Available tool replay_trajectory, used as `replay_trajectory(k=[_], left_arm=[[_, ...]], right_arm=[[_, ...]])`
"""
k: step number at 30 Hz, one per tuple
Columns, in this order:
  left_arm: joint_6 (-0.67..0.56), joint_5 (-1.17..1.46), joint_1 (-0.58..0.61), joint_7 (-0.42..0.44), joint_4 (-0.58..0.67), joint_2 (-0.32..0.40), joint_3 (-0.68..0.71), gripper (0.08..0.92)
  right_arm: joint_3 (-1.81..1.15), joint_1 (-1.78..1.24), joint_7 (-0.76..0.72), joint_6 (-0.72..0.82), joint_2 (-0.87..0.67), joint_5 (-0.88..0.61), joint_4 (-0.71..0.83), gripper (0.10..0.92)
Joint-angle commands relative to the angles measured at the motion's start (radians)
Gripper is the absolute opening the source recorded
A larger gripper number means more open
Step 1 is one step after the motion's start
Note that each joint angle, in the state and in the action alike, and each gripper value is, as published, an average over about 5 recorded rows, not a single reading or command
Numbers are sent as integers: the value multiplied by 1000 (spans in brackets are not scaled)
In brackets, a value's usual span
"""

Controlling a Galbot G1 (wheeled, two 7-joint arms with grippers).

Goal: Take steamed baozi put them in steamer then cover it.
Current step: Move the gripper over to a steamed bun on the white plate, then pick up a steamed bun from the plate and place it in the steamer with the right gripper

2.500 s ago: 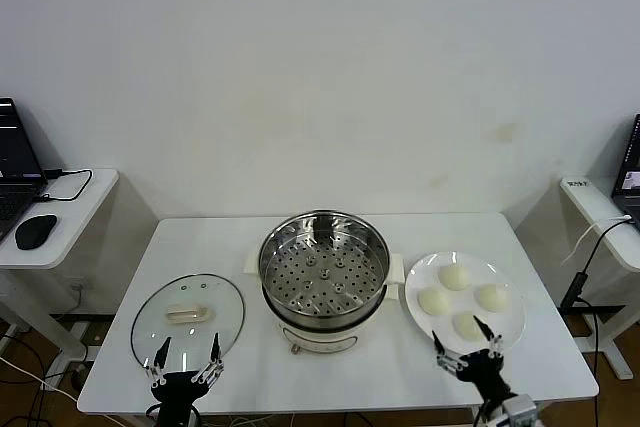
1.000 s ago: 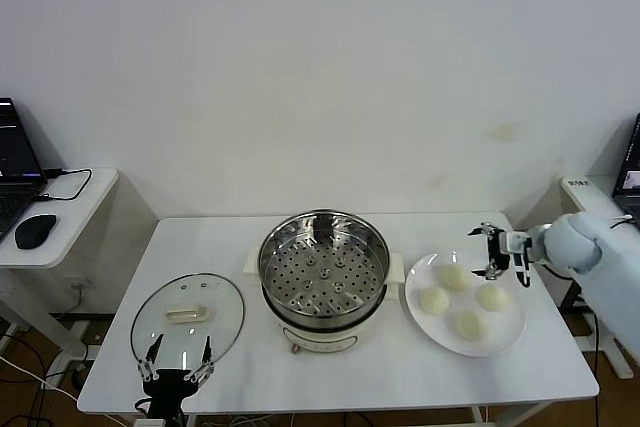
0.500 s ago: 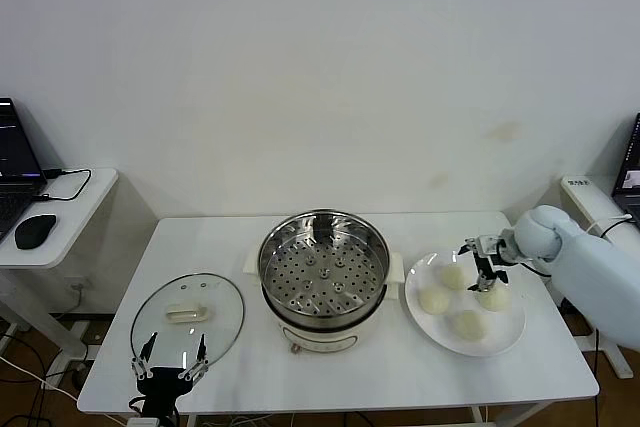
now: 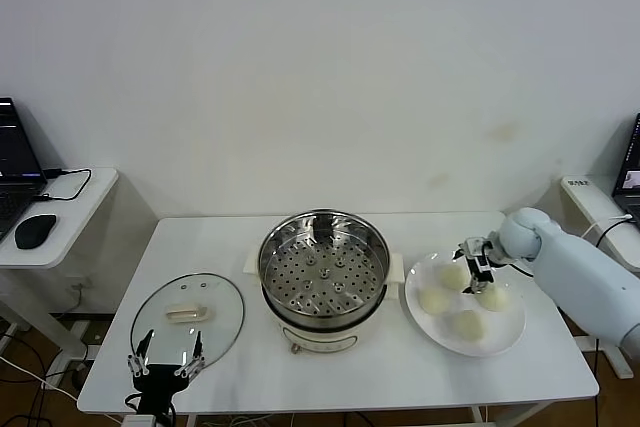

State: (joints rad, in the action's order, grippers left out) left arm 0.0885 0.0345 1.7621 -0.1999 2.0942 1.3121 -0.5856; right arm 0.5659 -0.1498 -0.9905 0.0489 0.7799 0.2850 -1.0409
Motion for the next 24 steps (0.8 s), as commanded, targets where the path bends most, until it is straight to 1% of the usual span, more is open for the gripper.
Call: replay_trajectory(k=[1, 17, 22, 24], left_arm=[[-1, 0, 0, 1, -1, 0, -1, 823], [-4, 3, -1, -2, 2, 3, -7, 823], [-4, 4, -1, -2, 7, 2, -7, 823], [-4, 4, -1, -1, 8, 0, -8, 823]], right_arm=[[11, 12, 1, -1, 37, 11, 61, 791], [4, 10, 1, -1, 44, 21, 66, 638], [10, 12, -4, -1, 24, 16, 45, 540], [15, 16, -5, -1, 10, 7, 26, 518]])
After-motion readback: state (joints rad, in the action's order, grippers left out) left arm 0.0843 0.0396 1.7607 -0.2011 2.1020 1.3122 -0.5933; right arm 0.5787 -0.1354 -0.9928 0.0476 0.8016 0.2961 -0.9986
